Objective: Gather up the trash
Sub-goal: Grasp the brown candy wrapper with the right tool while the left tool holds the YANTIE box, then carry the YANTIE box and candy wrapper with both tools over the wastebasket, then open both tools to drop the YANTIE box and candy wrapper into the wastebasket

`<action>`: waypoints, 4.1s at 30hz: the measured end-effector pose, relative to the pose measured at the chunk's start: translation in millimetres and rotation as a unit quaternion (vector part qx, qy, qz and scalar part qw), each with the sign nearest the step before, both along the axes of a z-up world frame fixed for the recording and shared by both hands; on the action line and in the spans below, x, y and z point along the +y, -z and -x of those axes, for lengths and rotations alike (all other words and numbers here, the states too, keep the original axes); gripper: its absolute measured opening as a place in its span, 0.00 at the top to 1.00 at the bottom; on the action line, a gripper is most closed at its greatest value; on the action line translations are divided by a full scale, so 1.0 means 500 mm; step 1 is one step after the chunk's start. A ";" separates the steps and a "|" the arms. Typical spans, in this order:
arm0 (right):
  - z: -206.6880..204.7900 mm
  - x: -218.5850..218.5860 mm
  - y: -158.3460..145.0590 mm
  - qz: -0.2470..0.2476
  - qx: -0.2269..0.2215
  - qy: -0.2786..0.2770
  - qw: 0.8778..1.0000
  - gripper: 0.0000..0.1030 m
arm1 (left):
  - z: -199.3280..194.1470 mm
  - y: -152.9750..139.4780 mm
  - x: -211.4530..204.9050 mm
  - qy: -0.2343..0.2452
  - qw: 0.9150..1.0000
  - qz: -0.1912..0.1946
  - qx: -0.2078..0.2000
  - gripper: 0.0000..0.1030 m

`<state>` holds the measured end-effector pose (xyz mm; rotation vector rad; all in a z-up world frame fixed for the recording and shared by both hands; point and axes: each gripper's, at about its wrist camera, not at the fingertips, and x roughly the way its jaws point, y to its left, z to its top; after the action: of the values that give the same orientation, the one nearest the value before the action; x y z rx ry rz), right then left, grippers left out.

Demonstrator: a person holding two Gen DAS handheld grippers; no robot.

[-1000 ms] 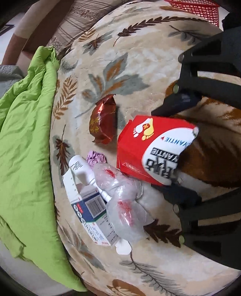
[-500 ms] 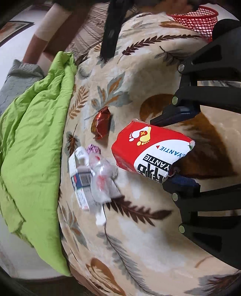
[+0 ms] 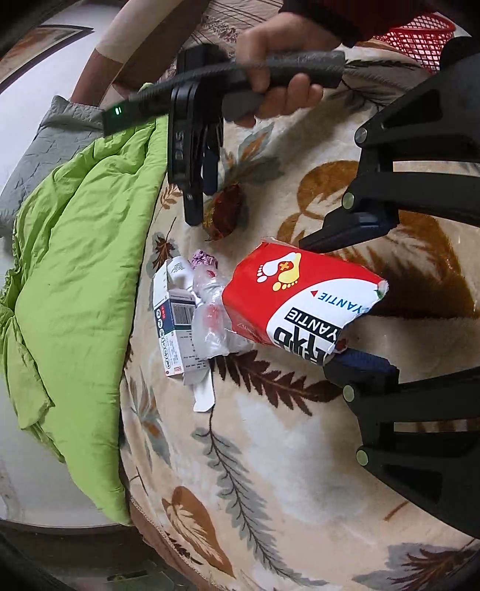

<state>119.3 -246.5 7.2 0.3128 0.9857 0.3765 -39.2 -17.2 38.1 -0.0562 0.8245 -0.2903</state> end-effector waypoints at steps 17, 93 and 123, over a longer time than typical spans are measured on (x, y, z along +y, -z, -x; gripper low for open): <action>0.079 0.113 0.004 0.089 -0.004 -0.040 0.995 0.59 | 0.009 -0.018 0.018 -0.005 0.999 0.026 -0.020 0.53; 1.254 -0.541 -0.153 -0.079 -0.058 0.469 0.878 0.62 | 0.563 -0.144 -0.750 0.466 0.884 0.029 -0.007 0.53; 1.155 -0.573 -0.129 -0.099 -0.063 0.444 0.888 0.43 | 0.520 -0.135 -0.690 0.411 0.911 0.013 0.025 0.30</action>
<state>-458.1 -533.3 71.6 0.8700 0.5868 -0.3445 -299.4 -362.1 105.4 0.2706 0.8617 -1.1011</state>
